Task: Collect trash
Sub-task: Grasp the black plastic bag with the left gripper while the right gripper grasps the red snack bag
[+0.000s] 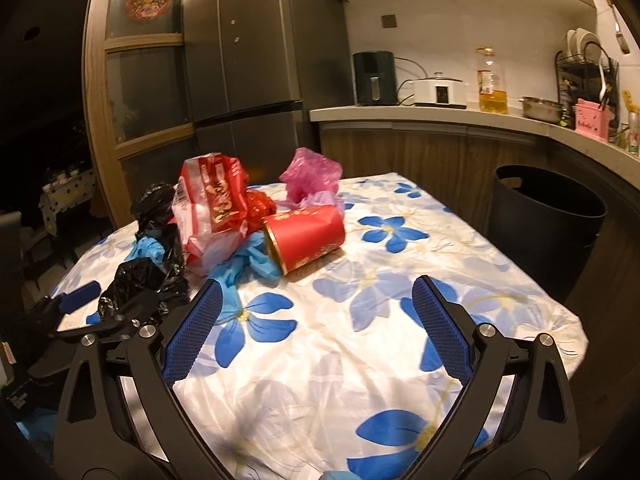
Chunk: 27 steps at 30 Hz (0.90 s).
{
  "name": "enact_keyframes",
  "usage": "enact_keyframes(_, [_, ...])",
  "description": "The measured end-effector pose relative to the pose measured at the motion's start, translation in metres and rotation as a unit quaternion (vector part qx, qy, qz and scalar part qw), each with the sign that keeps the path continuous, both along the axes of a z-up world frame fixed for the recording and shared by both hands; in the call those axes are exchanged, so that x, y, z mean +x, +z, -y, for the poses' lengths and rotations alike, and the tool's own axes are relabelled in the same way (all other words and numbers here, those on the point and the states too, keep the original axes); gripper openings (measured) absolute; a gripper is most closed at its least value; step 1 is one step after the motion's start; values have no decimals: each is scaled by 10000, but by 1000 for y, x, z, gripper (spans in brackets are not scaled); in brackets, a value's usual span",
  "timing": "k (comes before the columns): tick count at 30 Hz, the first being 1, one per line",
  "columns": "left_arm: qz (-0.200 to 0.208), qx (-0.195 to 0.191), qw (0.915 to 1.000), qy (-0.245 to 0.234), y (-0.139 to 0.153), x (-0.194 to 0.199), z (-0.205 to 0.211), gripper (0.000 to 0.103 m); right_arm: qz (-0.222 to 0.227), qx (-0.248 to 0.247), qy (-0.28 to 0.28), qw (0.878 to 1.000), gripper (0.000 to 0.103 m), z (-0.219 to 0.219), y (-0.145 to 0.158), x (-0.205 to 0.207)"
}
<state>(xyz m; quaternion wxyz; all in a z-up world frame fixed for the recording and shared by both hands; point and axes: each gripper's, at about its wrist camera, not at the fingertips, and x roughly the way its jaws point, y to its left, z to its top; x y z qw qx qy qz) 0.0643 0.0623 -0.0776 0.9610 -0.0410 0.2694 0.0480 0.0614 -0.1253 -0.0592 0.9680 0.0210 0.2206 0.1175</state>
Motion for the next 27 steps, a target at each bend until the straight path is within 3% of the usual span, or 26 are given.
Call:
enact_keyframes(1, [-44, -44, 10000, 6, -2, 1, -1, 87, -11, -1, 45, 10000, 90, -2, -1, 1])
enact_keyframes(2, [-88, -86, 9999, 14, -4, 3, -3, 65, -19, -4, 109, 9999, 89, -5, -3, 2])
enact_keyframes(3, [-138, -122, 9998, 8, -6, 4, -4, 53, -20, -19, 139, 9999, 88, -8, -4, 4])
enact_keyframes(5, [-168, -244, 9996, -19, -9, 5, -8, 51, -64, -38, 217, 9997, 82, -14, -6, 7])
enact_keyframes(11, [-70, -196, 9997, -156, -6, 2, -8, 27, -308, -17, 488, 9983, 66, -31, -16, 18])
enact_keyframes(20, [330, -395, 9985, -171, 21, -18, -20, 21, -406, -114, 809, 9958, 54, -61, -21, 33])
enact_keyframes(27, [558, -494, 9971, 156, 35, -26, -38, 21, -462, 386, 1061, 9925, 55, -76, -8, 57])
